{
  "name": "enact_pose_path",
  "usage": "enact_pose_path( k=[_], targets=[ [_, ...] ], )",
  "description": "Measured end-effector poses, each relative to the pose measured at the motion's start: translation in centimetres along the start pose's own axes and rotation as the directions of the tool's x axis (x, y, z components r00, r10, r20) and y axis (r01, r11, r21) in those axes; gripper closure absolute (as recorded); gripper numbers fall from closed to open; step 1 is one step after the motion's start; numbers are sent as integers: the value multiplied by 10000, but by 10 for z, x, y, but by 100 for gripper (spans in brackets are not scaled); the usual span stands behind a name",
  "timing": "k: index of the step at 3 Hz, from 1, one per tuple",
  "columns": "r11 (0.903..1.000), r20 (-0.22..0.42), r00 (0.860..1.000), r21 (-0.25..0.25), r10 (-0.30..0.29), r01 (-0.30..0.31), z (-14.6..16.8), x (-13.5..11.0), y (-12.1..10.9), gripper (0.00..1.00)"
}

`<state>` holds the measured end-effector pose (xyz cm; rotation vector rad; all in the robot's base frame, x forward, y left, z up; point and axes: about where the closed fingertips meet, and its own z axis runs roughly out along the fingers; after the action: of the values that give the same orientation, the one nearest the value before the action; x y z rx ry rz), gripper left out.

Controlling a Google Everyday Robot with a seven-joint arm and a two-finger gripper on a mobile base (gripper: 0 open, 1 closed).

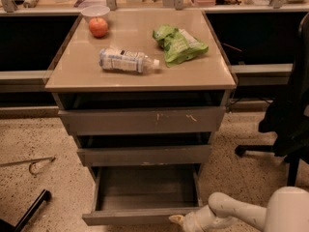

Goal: Close bottom drawer

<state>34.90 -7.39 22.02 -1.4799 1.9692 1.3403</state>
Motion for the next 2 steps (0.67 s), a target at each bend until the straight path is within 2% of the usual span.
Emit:
enact_pose_path(
  k=[1,2],
  targets=[
    [9995,-93,9995,27,-318,318,7,-6,-43,0],
    [9978,-67,9983,338,-572,574,6,-12,-79,0]
  ],
)
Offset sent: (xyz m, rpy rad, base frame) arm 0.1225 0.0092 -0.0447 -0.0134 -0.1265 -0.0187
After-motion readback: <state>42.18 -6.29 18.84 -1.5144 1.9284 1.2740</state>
